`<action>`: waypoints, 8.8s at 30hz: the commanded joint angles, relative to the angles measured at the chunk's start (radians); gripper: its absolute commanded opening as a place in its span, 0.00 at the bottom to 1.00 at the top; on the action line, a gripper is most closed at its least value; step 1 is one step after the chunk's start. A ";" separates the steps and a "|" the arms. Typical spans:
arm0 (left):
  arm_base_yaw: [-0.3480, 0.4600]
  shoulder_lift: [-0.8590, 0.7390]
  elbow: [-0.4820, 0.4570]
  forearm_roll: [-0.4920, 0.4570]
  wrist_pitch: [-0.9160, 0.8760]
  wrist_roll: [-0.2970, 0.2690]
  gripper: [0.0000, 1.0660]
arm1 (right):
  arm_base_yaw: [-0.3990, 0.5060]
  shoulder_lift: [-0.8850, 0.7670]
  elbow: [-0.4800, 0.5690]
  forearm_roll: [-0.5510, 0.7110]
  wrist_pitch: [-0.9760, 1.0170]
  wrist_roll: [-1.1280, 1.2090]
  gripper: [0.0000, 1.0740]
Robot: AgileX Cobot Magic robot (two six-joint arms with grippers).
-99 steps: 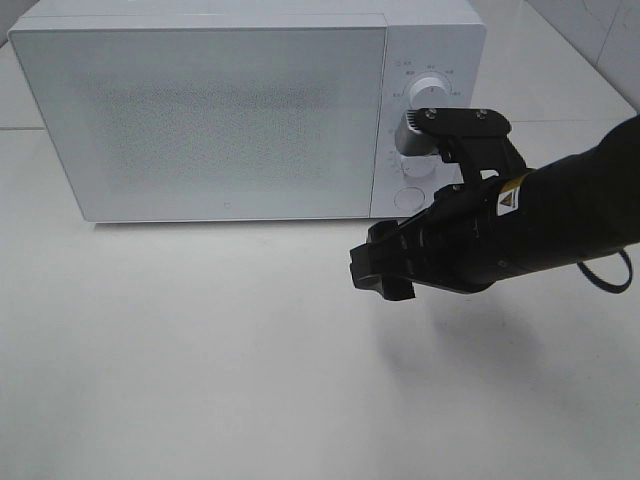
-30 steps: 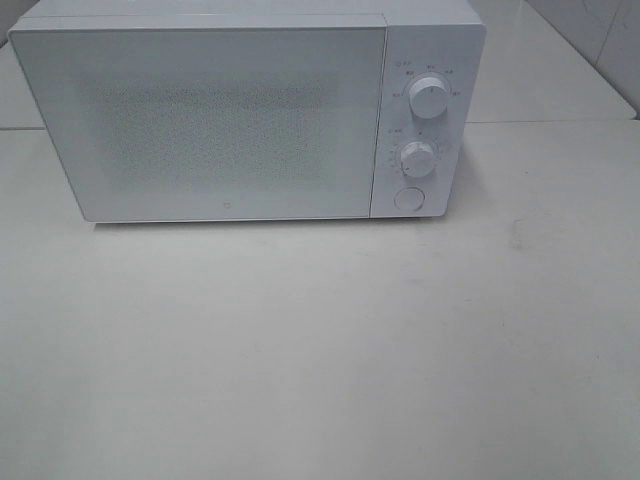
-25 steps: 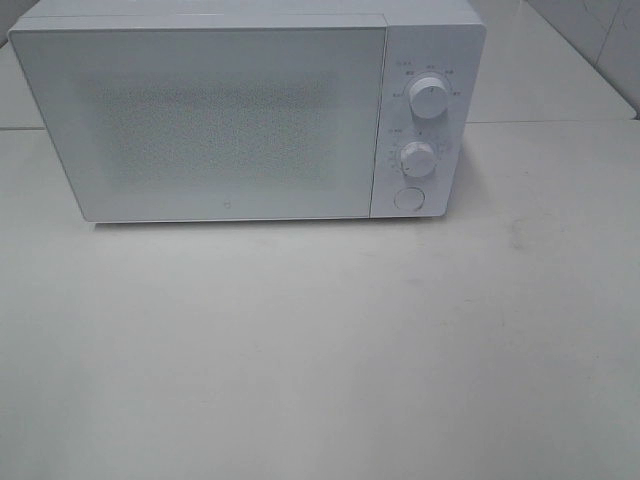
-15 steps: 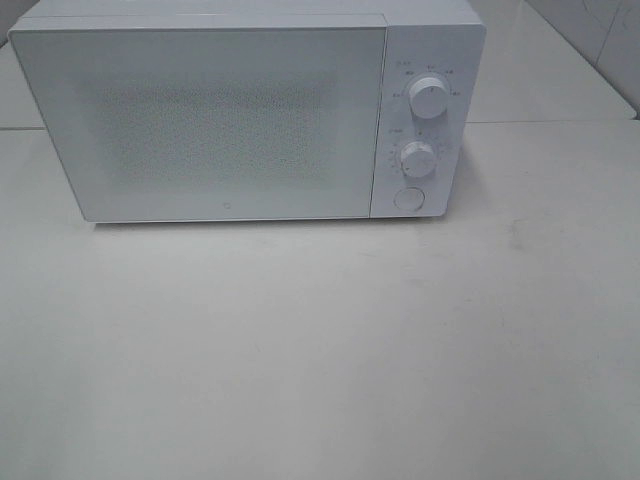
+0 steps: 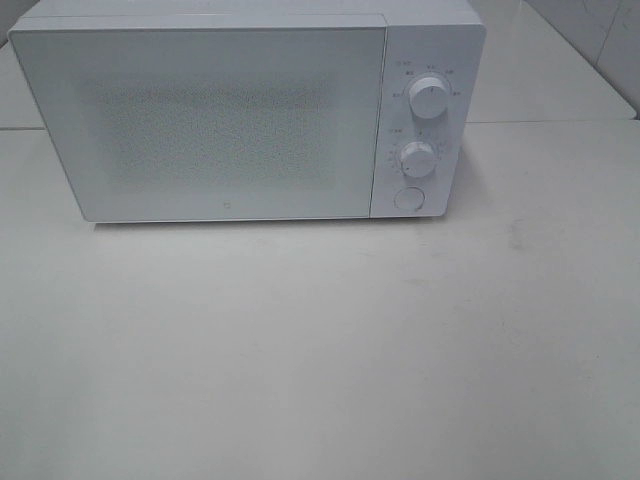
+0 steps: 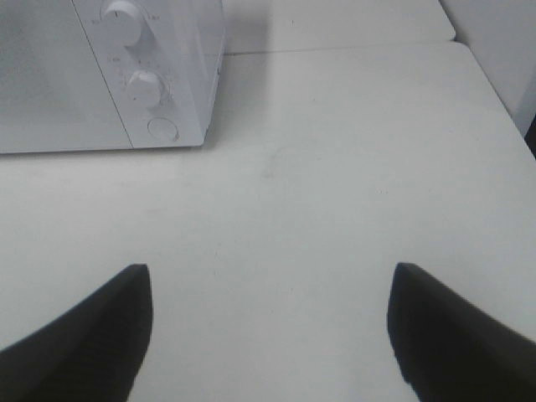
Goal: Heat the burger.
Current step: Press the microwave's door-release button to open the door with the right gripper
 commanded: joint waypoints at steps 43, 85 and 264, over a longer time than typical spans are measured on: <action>0.004 -0.007 0.004 -0.003 -0.007 0.000 0.94 | -0.006 0.838 0.159 -0.012 -1.280 -0.010 0.70; 0.004 -0.007 0.004 -0.003 -0.007 0.000 0.94 | 0.626 1.595 0.280 0.626 -2.216 -0.320 0.70; 0.004 -0.007 0.004 -0.003 -0.007 0.000 0.94 | 0.506 1.973 -0.271 0.624 -1.657 1.190 0.00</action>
